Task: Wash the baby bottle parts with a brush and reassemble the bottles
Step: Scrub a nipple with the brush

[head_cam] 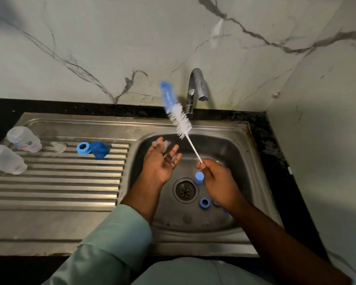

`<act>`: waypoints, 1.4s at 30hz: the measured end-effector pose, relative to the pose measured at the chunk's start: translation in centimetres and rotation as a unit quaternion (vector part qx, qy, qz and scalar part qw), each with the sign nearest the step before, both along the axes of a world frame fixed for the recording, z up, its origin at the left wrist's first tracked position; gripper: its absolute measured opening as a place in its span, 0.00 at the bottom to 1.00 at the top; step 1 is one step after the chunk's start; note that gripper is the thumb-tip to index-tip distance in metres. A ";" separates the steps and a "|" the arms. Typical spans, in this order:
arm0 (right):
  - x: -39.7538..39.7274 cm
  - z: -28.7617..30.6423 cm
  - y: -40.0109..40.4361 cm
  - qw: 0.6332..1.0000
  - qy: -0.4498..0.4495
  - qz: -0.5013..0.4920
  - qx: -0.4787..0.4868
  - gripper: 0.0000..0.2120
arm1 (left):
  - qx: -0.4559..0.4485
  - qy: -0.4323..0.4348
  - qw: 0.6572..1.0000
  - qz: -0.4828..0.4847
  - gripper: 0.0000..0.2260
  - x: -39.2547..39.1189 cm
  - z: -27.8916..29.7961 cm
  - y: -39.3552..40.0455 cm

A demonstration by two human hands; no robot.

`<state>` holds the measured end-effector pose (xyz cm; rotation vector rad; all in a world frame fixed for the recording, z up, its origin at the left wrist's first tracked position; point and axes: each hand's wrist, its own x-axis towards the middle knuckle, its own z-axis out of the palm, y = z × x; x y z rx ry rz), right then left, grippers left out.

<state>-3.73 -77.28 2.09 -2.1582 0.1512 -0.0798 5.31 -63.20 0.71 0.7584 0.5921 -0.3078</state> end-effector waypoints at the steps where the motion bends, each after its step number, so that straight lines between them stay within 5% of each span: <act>1: -0.1 0.1 0.1 1.000 -0.005 -0.001 0.015 0.10 | -0.008 -0.003 1.000 0.004 0.07 -0.2 -0.1 0.0; 7: -2.1 -0.8 0.8 0.994 0.067 0.049 0.074 0.10 | -0.100 0.008 0.995 0.031 0.14 -0.3 0.6 0.7; 11: -2.6 -0.3 1.3 0.976 0.160 0.017 0.149 0.13 | -0.066 0.027 0.994 0.082 0.07 0.6 0.2 1.1; 14: -2.9 0.6 1.6 0.948 0.239 0.009 0.211 0.14 | -0.019 0.024 0.996 0.084 0.16 0.8 -0.6 1.0; 17: -1.7 1.1 1.9 0.948 0.226 -0.012 0.225 0.15 | -0.012 0.018 1.000 0.021 0.12 -0.6 -0.3 -0.5; 22: -3.2 1.5 2.1 0.932 0.258 0.041 0.251 0.15 | -0.033 0.007 0.994 0.108 0.09 1.3 -0.4 0.5; 42: -1.3 1.3 1.1 0.950 0.249 0.053 0.181 0.15 | -0.008 0.008 0.994 0.111 0.08 0.9 -0.3 -0.5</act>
